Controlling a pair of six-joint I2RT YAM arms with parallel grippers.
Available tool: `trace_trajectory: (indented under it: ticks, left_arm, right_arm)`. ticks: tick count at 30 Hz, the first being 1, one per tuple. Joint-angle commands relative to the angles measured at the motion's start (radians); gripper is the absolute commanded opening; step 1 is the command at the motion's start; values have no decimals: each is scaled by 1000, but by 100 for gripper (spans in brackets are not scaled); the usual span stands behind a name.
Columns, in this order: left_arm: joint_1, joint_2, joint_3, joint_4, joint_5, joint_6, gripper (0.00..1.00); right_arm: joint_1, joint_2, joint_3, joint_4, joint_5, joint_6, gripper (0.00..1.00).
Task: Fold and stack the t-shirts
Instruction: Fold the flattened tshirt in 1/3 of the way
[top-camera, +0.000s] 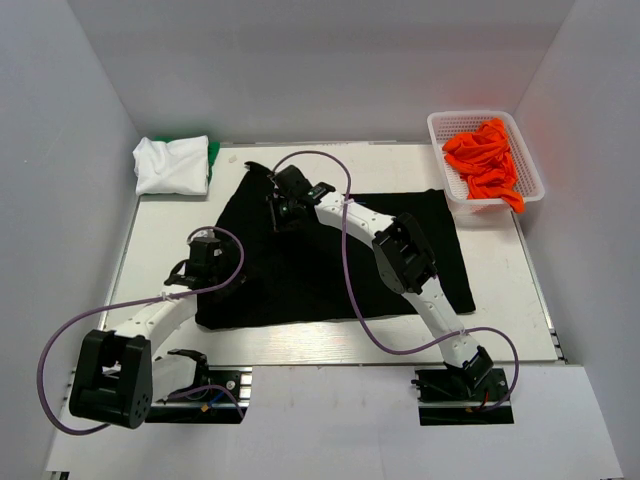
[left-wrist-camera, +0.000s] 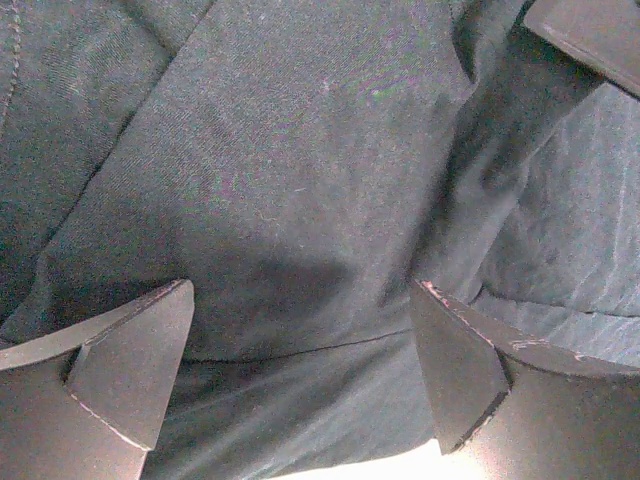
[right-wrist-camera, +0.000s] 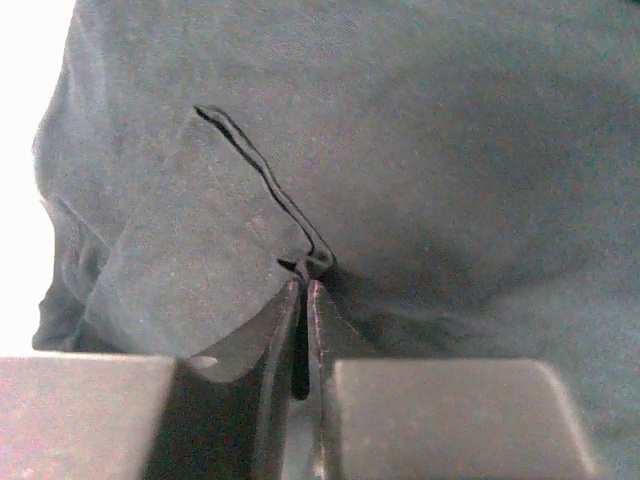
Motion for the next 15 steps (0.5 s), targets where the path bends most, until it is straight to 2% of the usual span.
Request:
trace_trajectory:
  ticks: [1, 3, 4, 5, 6, 7, 11, 15]
  left_arm:
    - [-2, 48, -53, -91, 4, 1, 100]
    - [-2, 48, -17, -117, 4, 1, 100]
    - [-2, 48, -1, -130, -6, 10, 100]
    - [-2, 58, 28, -142, -6, 10, 100]
    - [-2, 58, 43, -165, -6, 10, 100]
    - [-2, 58, 58, -179, -20, 10, 100]
    - [-2, 58, 130, -232, -42, 19, 100]
    - [-2, 48, 163, -278, -63, 19, 100]
  right_arm:
    - [-6, -17, 7, 48, -11, -120, 24]
    - [-14, -40, -7, 22, 55, -126, 40]
    - [-18, -47, -26, 4, 95, -153, 56]
    - [-26, -71, -34, -7, 121, -160, 64]
    - [-29, -97, -42, -13, 211, -178, 72]
    - [-33, -108, -69, -21, 244, -190, 90]
    - [-61, -172, -71, -27, 328, -244, 90]
    - [-53, -235, -79, -18, 142, -288, 90]
